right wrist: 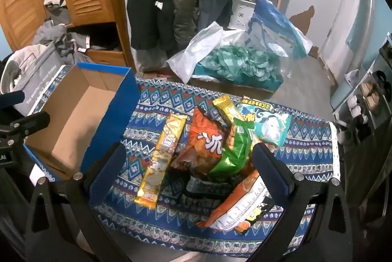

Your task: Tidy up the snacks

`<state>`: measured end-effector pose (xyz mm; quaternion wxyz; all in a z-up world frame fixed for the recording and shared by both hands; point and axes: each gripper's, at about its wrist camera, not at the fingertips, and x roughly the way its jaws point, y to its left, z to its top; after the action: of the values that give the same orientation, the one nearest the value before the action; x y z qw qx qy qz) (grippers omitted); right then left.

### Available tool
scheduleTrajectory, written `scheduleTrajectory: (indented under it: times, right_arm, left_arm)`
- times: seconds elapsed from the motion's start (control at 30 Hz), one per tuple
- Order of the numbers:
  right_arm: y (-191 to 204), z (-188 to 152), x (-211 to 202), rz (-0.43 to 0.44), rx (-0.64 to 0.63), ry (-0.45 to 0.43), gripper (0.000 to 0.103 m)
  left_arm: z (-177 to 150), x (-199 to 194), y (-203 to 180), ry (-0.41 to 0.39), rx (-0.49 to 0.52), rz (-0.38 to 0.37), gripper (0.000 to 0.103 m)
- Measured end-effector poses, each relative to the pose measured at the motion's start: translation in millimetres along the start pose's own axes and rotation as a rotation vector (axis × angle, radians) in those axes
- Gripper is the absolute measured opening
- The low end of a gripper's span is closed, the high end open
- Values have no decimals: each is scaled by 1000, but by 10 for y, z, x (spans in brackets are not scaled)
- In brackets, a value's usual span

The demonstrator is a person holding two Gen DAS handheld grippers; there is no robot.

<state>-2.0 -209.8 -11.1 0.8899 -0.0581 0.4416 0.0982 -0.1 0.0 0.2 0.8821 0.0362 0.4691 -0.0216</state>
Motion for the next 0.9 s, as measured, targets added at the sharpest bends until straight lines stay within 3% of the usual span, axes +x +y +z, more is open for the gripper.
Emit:
scheduleTrajectory:
  times: [0.23,0.37,0.9]
  right_arm:
    - [-13,-9,7,3,2,6,101]
    - [5,24,-11,6,2,7,101]
    - [17,-30,35,7,-2,21,101]
  left_arm:
    - [38,-21,-122,-8,31,19,92]
    - [21,-9,-29,-9,7,-27,92]
    - [-29,9,-35,-5,-5,-26,92]
